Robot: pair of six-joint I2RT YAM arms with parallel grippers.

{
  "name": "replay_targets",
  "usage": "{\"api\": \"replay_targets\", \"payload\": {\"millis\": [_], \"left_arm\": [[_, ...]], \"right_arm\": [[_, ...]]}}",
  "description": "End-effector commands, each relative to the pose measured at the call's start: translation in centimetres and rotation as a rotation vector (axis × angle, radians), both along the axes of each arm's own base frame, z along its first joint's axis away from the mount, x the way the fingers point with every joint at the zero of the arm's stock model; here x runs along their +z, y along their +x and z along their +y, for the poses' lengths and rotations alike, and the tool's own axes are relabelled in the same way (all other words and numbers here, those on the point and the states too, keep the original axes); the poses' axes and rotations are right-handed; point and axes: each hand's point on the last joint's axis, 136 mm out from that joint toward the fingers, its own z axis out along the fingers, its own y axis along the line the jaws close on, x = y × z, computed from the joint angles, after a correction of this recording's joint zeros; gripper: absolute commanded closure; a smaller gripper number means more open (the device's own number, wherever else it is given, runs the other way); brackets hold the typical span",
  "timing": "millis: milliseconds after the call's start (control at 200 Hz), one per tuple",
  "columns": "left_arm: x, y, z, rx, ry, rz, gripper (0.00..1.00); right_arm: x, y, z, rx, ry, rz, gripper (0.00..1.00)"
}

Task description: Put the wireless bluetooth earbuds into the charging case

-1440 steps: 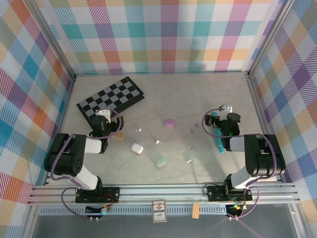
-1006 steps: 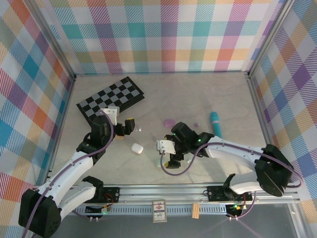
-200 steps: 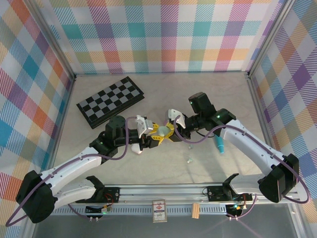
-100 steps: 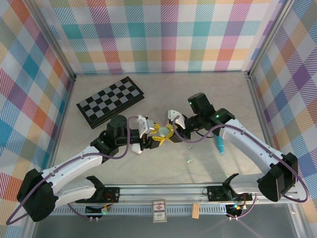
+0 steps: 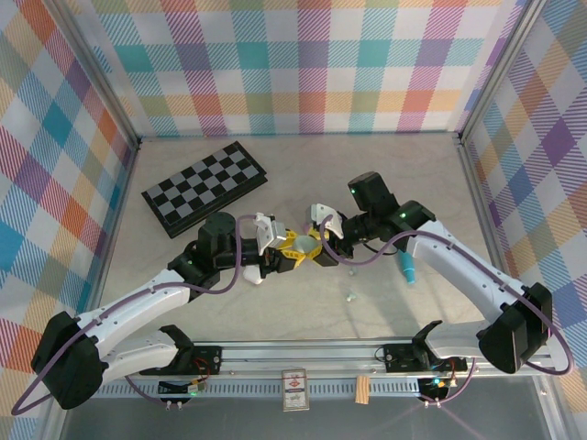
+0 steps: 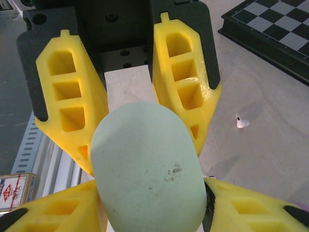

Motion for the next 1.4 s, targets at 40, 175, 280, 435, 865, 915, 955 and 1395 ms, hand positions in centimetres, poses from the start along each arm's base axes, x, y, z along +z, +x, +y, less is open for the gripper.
{"api": "replay_targets", "payload": {"millis": [40,175,280,435,865,915,955,1395], "left_arm": [[1.9,-1.5,-0.5,-0.056,-0.064,-0.072,0.67],[1.7,-1.7,-0.3,-0.065,-0.059,-0.076,0.67],[1.3,-1.8,-0.4,-0.075,-0.036,-0.073,0.67],[0.9,-1.6,-0.3,-0.066,-0.029,-0.07,0.67],[0.8,-1.7,-0.3,-0.073,-0.033,-0.07,0.67],[0.7,-1.7,-0.3,-0.073,-0.032,-0.068,0.67],[0.7,-1.7,-0.4,-0.073,-0.033,-0.067,0.67],[0.6,-1.5,-0.4,-0.073,-0.063,-0.036,0.67]], "right_arm": [[1.1,0.4,-0.4,-0.019,0.045,-0.031,0.46],[1.8,0.7,-0.8,-0.046,0.07,-0.038,0.43],[2.1,0.8,-1.0,-0.058,0.073,-0.045,0.43],[2.5,0.5,-1.3,-0.057,0.082,-0.057,0.4],[3.4,2.2,-1.8,-0.144,0.093,-0.112,0.37],[3.6,2.3,-1.8,-0.15,0.1,-0.119,0.37],[3.8,2.4,-1.9,-0.154,0.107,-0.126,0.36],[6.7,5.2,-2.6,-0.314,0.213,-0.243,0.21]]}}
